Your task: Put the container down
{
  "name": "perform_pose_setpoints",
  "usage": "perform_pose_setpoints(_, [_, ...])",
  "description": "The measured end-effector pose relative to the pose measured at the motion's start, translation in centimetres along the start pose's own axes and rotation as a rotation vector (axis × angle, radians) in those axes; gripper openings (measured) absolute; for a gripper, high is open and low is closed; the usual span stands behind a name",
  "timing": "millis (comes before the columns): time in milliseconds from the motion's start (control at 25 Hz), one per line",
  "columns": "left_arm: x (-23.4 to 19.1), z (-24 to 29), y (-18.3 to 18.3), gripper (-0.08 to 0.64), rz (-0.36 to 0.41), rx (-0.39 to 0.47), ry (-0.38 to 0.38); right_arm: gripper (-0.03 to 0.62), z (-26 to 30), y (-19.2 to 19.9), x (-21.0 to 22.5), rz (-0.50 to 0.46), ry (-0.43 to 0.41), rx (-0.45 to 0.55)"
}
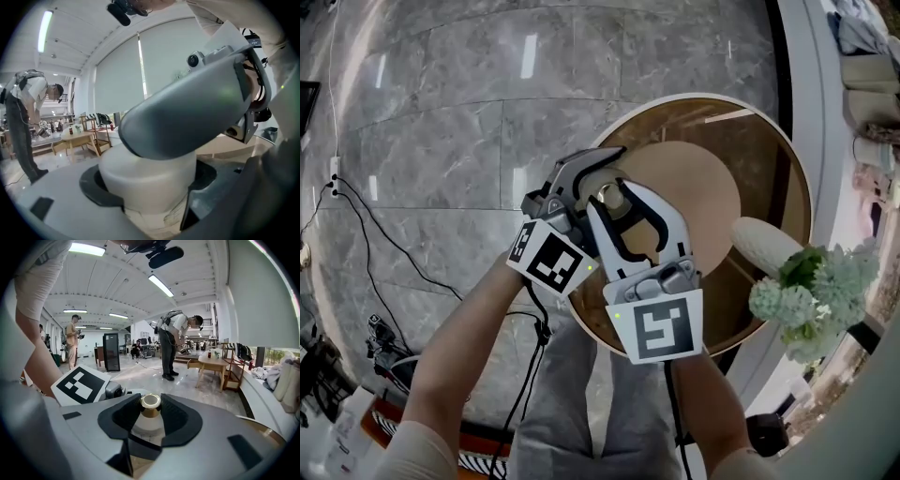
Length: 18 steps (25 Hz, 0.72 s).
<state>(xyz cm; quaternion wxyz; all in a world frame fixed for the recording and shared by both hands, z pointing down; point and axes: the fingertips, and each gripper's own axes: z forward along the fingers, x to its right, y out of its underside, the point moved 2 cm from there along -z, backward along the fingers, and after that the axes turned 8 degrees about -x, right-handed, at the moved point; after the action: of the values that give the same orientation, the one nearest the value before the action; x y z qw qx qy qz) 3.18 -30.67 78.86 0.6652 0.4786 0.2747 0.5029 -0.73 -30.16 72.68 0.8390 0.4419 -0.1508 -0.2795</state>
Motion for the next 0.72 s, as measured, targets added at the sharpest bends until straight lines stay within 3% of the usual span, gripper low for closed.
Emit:
perform_pose_setpoints(280, [0.7,0.9,1.8,0.356,-0.007,-0.046,0.041,0.133,0.8,1.7,0.0,0.0,0.02,0.011])
perform_pose_setpoints(720, [1.1,1.4,3.5,0.357,0.004,-0.241,0.094,0.133,1.4,2.8,0.1,-0.054,0.022,0.004])
